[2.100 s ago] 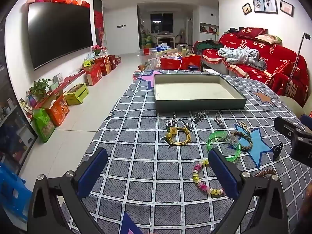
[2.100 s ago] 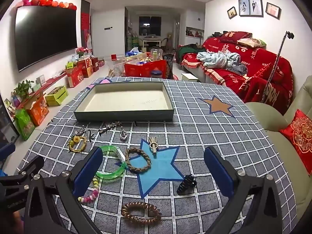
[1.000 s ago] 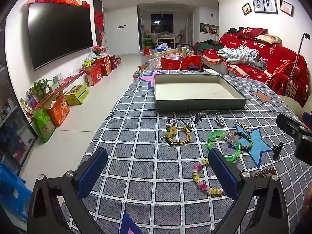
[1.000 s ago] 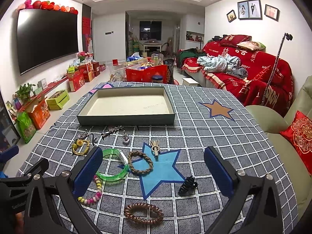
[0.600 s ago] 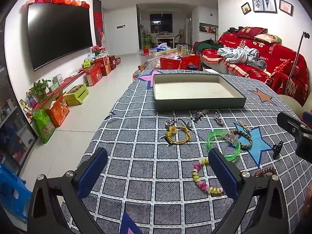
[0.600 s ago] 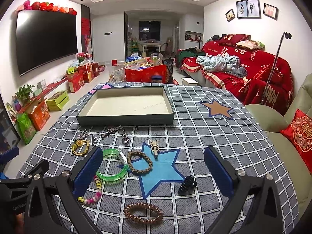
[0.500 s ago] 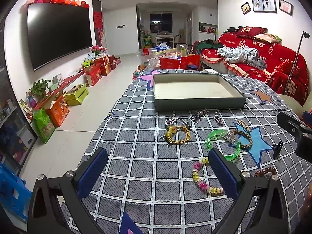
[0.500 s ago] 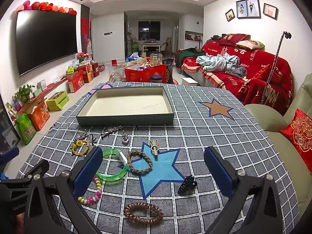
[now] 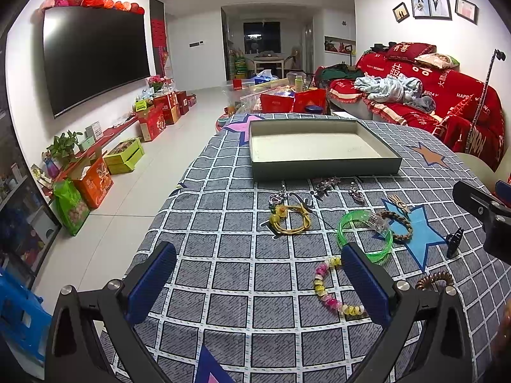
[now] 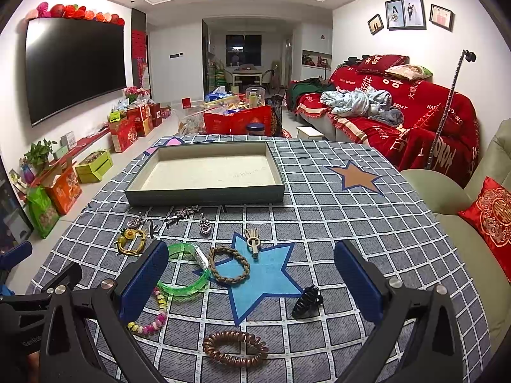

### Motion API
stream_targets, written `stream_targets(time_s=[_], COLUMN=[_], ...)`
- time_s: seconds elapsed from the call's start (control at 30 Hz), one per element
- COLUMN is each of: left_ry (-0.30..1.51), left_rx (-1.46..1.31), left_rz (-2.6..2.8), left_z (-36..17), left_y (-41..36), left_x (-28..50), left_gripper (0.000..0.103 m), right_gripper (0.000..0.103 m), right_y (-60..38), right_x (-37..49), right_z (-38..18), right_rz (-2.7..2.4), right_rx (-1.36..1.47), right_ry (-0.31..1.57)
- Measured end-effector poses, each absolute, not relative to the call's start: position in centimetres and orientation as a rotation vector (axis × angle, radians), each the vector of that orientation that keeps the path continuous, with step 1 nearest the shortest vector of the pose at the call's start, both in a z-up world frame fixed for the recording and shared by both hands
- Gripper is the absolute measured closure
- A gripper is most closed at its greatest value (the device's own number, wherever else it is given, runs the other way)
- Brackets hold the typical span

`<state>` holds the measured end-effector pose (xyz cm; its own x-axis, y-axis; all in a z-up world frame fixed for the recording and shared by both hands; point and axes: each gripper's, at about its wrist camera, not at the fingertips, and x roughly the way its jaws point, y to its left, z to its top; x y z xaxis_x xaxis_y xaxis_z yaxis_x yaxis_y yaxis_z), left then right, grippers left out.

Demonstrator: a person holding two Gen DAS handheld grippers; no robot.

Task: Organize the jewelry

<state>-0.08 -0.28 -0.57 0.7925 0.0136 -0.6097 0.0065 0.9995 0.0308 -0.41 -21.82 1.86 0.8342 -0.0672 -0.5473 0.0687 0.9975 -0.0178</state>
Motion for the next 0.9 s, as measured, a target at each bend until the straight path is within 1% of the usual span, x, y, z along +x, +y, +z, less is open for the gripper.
stream_targets(time_s=[0.9], left_ry=[0.66], left_rx=[0.041], left_rz=[-0.002], left_z=[-0.95], left_y=[-0.76], left_x=[-0.22], left_gripper=[0.0], right_gripper=[0.0], right_y=[-22.63], right_x=[-0.9], right_z=[1.98], right_rz=[-0.088], right_rx=[0.019], right_ry=[0.579])
